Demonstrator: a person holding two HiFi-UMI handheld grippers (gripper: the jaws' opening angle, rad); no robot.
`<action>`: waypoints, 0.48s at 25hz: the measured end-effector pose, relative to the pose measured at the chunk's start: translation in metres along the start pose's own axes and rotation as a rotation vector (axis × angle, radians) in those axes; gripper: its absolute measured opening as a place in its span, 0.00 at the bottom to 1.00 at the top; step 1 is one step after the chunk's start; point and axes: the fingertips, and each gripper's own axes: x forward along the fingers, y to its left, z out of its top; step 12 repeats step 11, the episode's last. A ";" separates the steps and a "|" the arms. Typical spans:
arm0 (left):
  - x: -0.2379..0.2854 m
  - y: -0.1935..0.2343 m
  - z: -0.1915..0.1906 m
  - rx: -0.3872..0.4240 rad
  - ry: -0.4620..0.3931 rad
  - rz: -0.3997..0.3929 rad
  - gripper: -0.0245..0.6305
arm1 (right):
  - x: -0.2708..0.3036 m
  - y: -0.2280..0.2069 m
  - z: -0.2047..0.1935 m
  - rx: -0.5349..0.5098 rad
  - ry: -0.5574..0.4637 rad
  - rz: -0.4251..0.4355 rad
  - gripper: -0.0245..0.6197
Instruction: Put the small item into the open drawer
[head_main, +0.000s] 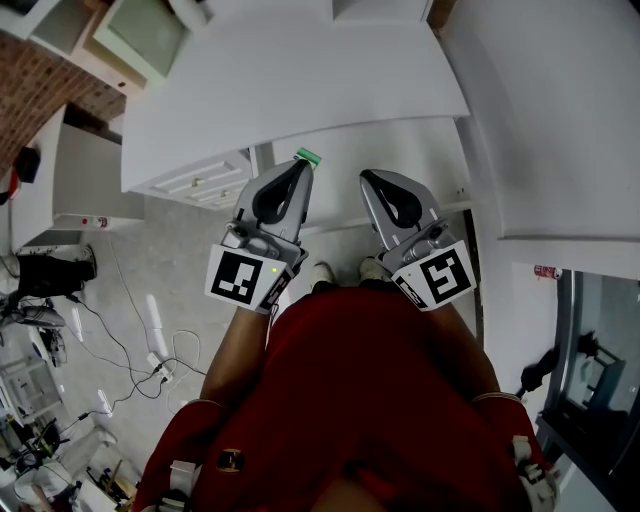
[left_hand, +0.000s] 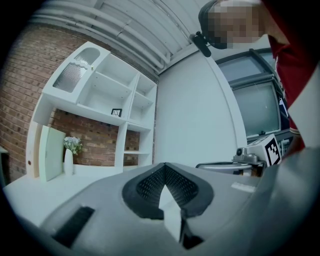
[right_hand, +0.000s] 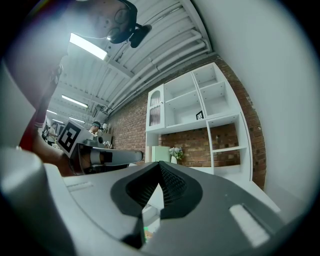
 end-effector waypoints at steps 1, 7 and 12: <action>0.000 0.000 0.000 0.000 0.000 -0.001 0.04 | 0.000 0.000 0.000 -0.001 0.001 0.000 0.05; -0.001 -0.001 -0.003 -0.004 0.005 -0.005 0.04 | -0.002 0.002 -0.001 -0.005 0.002 -0.001 0.05; -0.003 -0.004 -0.005 -0.005 0.012 -0.005 0.04 | -0.005 0.002 -0.001 -0.004 -0.001 -0.005 0.05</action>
